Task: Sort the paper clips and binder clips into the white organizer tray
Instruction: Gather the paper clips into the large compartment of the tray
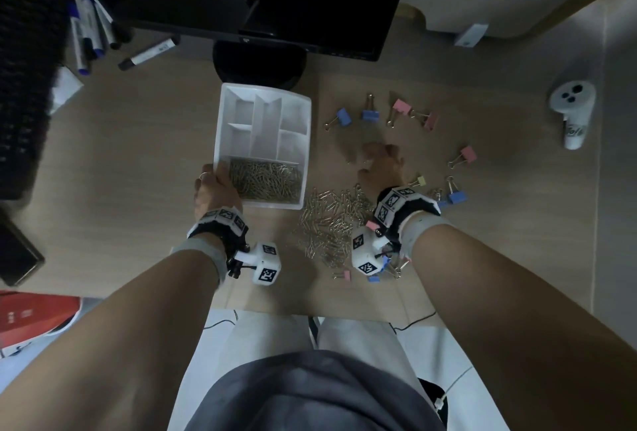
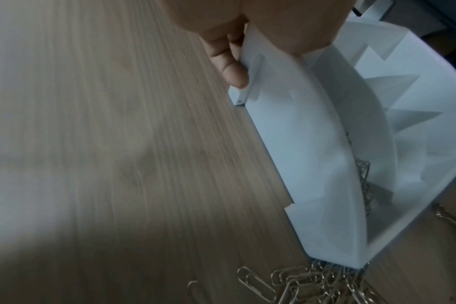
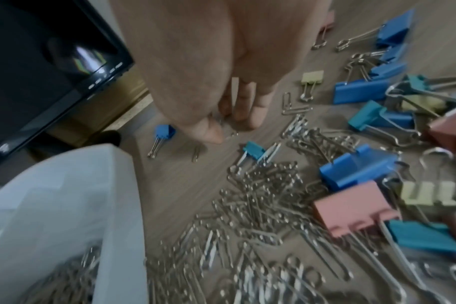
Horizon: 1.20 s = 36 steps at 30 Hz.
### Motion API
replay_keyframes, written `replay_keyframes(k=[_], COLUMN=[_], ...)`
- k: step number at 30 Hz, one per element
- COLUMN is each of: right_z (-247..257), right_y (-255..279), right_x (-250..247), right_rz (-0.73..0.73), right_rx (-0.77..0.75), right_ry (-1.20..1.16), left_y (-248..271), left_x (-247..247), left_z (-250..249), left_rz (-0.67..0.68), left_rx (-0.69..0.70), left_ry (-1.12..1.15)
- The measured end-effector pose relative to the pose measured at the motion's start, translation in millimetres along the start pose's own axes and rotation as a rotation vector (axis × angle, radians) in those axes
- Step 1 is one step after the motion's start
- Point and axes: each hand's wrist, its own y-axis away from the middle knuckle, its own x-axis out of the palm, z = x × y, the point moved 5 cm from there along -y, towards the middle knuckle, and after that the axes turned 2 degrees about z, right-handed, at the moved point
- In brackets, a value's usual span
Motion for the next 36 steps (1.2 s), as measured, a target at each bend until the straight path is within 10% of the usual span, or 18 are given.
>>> replay_keyframes(k=[36], right_z=[-21.8], right_y=[35.1], right_x=[16.4], right_rz=[-0.015], right_rx=[-0.107], right_ry=[0.219], left_y=[16.0], left_x=[5.1], left_z=[20.8], left_rz=[-0.014], left_rx=[0.019], left_ry=[-0.012])
